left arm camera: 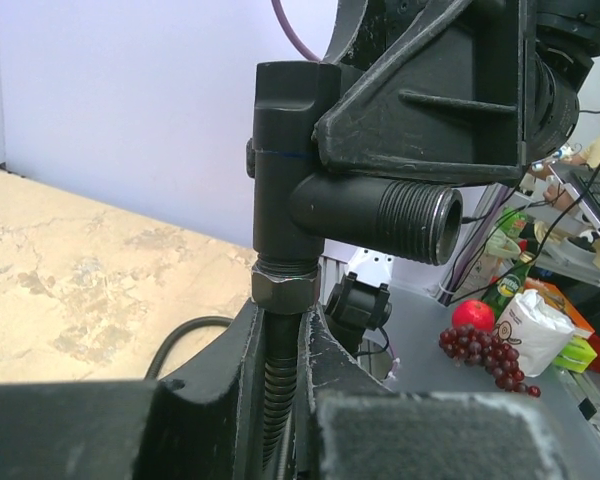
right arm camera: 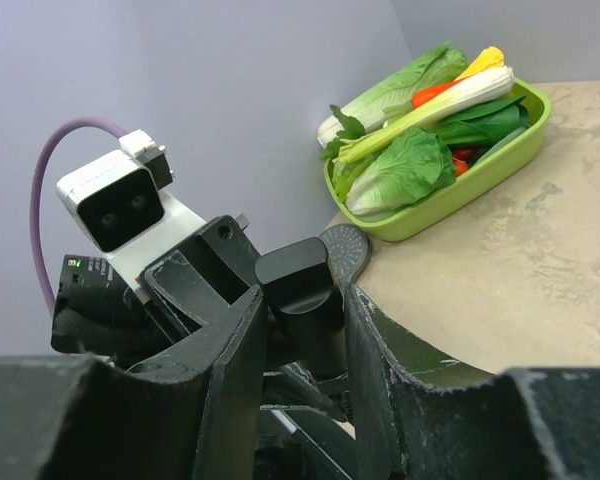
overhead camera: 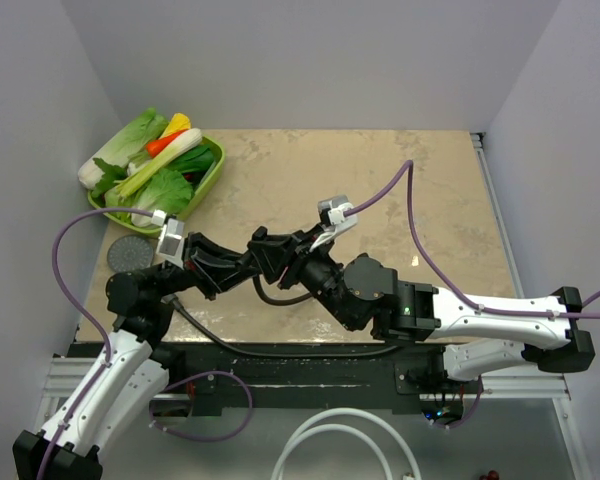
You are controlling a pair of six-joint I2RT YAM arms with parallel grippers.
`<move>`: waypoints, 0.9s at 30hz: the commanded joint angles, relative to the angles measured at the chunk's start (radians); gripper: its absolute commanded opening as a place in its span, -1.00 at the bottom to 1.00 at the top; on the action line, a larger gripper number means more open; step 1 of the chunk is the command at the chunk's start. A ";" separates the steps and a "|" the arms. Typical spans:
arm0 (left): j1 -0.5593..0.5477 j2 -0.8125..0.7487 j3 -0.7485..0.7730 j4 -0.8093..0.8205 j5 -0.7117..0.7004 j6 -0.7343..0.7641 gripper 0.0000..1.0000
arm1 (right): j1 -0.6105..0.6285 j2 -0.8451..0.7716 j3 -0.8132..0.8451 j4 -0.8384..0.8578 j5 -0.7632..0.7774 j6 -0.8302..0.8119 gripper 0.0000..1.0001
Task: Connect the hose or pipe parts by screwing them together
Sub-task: Install the adaptor on the pipeline.
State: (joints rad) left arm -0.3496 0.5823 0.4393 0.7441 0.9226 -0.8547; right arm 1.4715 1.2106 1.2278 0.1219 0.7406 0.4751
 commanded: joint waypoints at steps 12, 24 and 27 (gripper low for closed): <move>0.004 -0.013 -0.008 0.112 -0.050 -0.041 -1.00 | 0.004 -0.006 0.038 -0.039 0.011 0.005 0.24; 0.006 -0.015 -0.014 0.126 -0.044 -0.050 -1.00 | 0.004 -0.046 0.027 -0.053 0.062 0.002 0.56; 0.006 -0.018 -0.016 0.123 -0.041 -0.050 -1.00 | 0.004 -0.055 0.029 -0.050 0.062 -0.003 0.63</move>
State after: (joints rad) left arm -0.3481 0.5797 0.4240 0.7792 0.9119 -0.8825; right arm 1.4723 1.1973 1.2285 0.0685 0.7677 0.4782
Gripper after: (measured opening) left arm 0.140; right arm 0.799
